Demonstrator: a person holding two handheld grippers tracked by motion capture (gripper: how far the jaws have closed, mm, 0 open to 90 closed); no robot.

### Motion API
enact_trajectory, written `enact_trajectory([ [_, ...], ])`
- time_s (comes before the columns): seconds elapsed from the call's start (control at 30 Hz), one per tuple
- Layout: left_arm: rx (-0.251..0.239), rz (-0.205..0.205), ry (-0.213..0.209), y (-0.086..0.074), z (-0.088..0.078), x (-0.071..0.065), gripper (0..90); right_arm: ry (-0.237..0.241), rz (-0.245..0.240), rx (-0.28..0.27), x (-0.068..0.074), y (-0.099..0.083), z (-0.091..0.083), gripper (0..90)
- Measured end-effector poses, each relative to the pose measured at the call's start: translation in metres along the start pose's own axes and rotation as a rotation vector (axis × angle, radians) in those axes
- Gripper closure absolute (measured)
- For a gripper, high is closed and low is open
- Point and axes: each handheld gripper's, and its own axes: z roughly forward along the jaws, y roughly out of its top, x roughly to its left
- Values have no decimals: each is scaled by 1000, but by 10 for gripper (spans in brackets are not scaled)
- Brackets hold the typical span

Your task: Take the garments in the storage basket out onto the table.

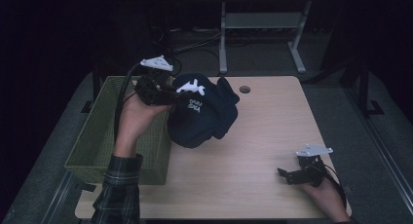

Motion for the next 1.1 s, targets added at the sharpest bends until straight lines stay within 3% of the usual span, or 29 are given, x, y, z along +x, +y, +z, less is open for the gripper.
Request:
enact_trajectory([
  [0.43,5,-18,-34,-10,44,-15,760,-1,-3,-1,0,0,0,14],
  [1.0,50,-50,-19,-28,103,-32,759,0,-4,1,0,0,0,14],
  [1.1,62,-74,-4,-34,117,-35,759,-1,-4,0,0,0,0,14],
])
